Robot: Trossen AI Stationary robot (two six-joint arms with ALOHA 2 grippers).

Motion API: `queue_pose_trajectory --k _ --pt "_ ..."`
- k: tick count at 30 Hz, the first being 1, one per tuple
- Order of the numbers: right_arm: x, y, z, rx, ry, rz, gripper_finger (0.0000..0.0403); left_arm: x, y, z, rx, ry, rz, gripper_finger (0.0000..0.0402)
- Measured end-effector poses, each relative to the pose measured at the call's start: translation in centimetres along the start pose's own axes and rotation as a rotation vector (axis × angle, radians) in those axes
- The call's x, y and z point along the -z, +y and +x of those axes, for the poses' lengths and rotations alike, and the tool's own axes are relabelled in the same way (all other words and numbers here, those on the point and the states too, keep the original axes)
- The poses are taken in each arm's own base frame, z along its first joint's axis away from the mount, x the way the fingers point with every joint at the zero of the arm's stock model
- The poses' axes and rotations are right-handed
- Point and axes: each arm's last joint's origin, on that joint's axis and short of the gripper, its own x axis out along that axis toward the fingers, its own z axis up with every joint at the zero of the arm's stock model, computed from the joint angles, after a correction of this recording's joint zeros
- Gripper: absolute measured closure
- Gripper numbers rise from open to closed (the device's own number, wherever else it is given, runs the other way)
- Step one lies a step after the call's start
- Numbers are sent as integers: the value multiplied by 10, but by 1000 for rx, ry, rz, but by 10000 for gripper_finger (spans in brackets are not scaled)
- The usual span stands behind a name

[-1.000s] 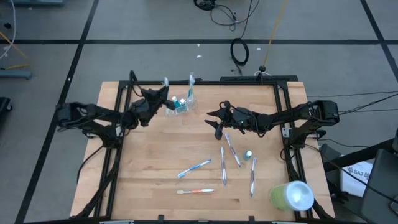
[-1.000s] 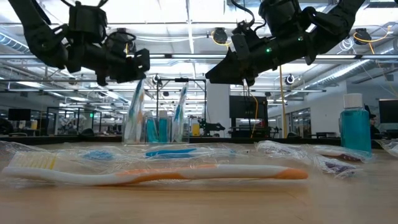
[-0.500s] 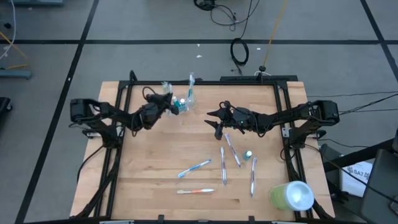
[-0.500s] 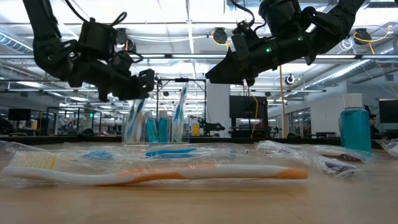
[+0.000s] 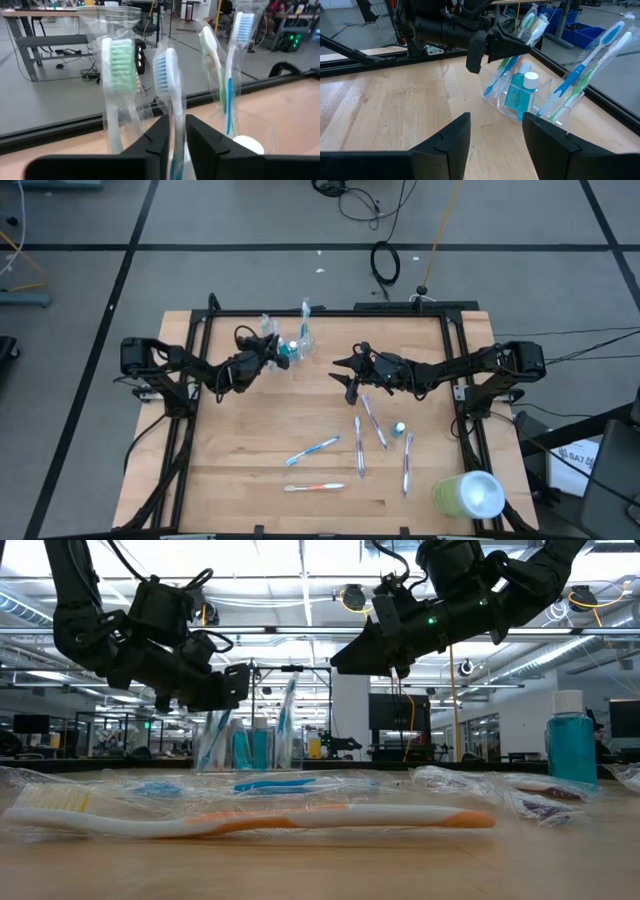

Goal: Pick & Place toothbrushing station
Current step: Put the left blue toothbrush into the transparent organizer, then put the blue mouthwash into the transparent organizer

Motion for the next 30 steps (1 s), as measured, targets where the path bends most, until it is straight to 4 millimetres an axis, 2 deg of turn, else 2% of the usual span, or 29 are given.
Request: queue_pose_trajectory --k 12,19,23,26,30 --pt "0 0 0 -1 0 7 232 0 0 0 1 -3 52 230" --pt "0 0 0 -1 0 7 232 -2 -4 -3 22 -16 93 189" --pt "0 0 0 -1 0 7 232 -13 -8 -9 51 -71 46 180" --pt "0 0 0 -1 0 7 232 -22 -10 -16 45 -99 79 179" --pt "0 0 0 -1 0 7 232 -43 -15 -32 88 -170 57 179"
